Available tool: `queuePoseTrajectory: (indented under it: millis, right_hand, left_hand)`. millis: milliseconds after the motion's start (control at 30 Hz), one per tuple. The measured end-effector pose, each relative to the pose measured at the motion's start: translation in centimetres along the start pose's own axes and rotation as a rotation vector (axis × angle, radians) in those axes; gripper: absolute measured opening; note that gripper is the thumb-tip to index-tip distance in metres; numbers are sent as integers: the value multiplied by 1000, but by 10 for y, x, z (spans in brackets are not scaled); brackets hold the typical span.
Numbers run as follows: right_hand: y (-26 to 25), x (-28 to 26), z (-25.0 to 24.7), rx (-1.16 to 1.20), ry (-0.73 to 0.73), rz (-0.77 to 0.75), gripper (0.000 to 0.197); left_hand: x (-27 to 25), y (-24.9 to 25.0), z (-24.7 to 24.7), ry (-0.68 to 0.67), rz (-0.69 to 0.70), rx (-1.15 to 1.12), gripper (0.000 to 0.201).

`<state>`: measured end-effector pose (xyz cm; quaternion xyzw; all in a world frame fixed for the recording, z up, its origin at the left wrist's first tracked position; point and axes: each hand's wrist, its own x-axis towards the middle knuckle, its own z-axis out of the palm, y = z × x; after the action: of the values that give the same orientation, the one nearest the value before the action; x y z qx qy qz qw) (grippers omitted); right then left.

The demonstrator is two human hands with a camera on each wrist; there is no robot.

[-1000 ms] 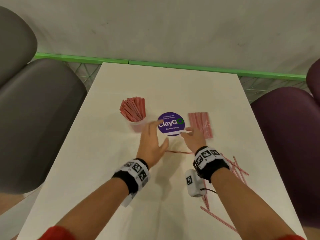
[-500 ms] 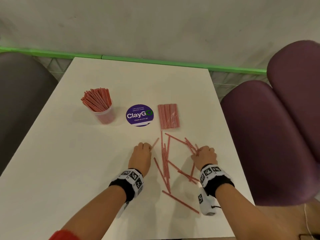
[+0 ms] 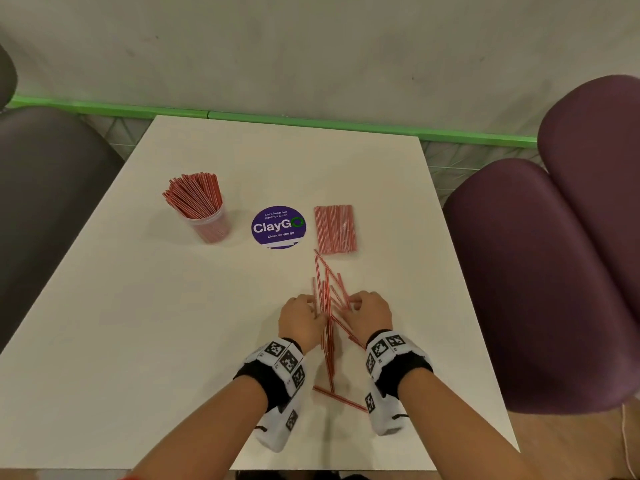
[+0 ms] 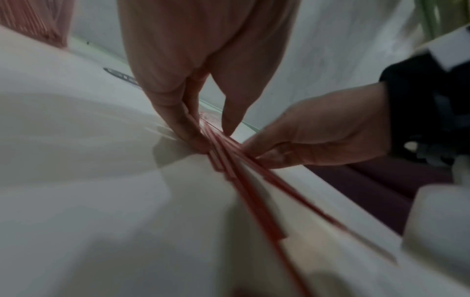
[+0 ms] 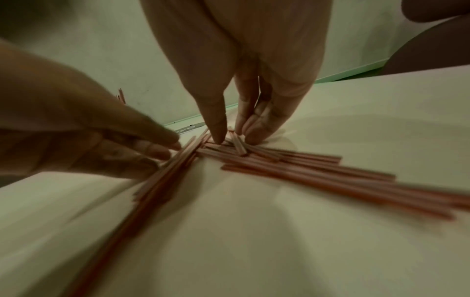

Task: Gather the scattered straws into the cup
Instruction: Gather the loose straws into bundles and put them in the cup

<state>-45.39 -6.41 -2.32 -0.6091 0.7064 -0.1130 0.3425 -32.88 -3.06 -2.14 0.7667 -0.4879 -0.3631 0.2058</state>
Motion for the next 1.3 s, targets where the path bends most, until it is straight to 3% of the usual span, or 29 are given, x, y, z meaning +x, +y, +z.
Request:
queuePoseTrajectory:
  millis: [100,600,800,933,1067,1200,1300]
  right_hand:
    - [-9,-2,7,45,-6,7,26]
    - [-21,-1,9,378,-67,177,26]
    - [-34,-5,10,450,-52,95,24]
    - [-44,-3,8,475,-39,72,15]
    - [-46,-1,5,528,-81,79,20]
    - [-52,-2,-3,692,-228,8,21]
    - [-53,-3,-4,782,-242,12,14]
  left_hand:
    - [0,11,8,-24,-7,-41,39]
    - [15,16,20,-112,-150,-228,37]
    - [24,12,21,-155,-155,-431,52]
    - [45,-6,35,-129,-247,-609,84]
    - [26,18,-1,-107,-204,-617,52]
    - [25,22,-18,28,-146,-578,43]
    - [26,26,-31,128,-98,-693,34]
